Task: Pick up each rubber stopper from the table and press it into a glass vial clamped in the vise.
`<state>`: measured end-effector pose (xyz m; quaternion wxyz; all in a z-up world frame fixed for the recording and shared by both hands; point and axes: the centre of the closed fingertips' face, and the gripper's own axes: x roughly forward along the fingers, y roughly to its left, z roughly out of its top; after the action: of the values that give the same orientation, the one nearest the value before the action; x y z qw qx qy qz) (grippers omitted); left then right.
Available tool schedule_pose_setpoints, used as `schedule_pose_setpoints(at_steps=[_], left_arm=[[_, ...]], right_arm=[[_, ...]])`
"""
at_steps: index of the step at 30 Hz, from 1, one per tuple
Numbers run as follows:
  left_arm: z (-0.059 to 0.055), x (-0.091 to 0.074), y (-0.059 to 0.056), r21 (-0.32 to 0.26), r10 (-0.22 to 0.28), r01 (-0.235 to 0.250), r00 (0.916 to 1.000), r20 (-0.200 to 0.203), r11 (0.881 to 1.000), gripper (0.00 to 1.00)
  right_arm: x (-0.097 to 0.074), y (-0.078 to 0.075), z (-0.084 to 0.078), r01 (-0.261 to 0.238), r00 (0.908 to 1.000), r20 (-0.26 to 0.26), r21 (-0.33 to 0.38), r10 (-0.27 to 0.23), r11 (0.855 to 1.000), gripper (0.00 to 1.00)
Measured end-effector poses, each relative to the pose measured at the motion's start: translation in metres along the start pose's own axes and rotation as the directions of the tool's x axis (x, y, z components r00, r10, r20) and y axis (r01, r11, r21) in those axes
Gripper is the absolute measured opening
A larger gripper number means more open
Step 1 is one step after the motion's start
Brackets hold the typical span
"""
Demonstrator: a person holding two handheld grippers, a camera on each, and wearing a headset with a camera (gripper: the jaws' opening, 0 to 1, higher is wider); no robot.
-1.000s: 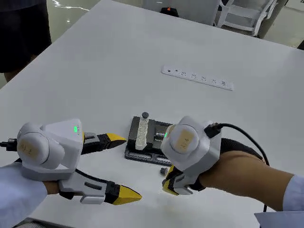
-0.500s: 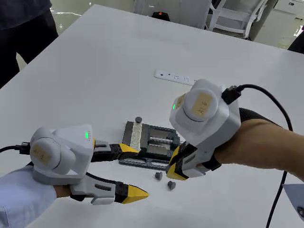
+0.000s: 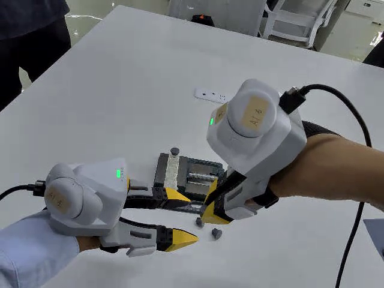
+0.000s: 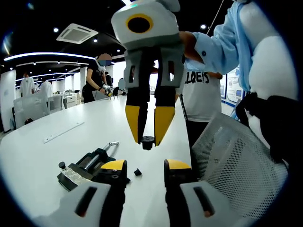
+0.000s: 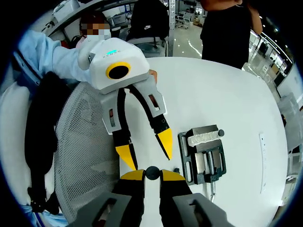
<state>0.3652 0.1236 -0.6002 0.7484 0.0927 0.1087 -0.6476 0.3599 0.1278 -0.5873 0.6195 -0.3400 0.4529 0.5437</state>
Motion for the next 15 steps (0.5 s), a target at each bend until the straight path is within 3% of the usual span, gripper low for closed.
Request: schedule_pose_setpoints(at_steps=[4,11,15], left_arm=[[0.008,0.000,0.001,0.028,0.013,-0.013,0.9998,0.015,1.000,0.18],[0.015,-0.001,0.002,0.032,0.018,-0.019,0.9990,0.042,0.999,0.16],[0.016,-0.002,0.000,0.029,0.008,-0.010,0.9989,0.046,1.000,0.09]], right_arm=[[-0.001,0.000,0.002,-0.003,1.0000,0.000,0.002,0.003,1.000,0.08],[-0.004,-0.002,0.005,-0.002,1.0000,0.006,0.004,0.002,1.000,0.08],[-0.006,-0.001,0.007,-0.011,0.9999,0.010,0.004,0.011,1.000,0.08]])
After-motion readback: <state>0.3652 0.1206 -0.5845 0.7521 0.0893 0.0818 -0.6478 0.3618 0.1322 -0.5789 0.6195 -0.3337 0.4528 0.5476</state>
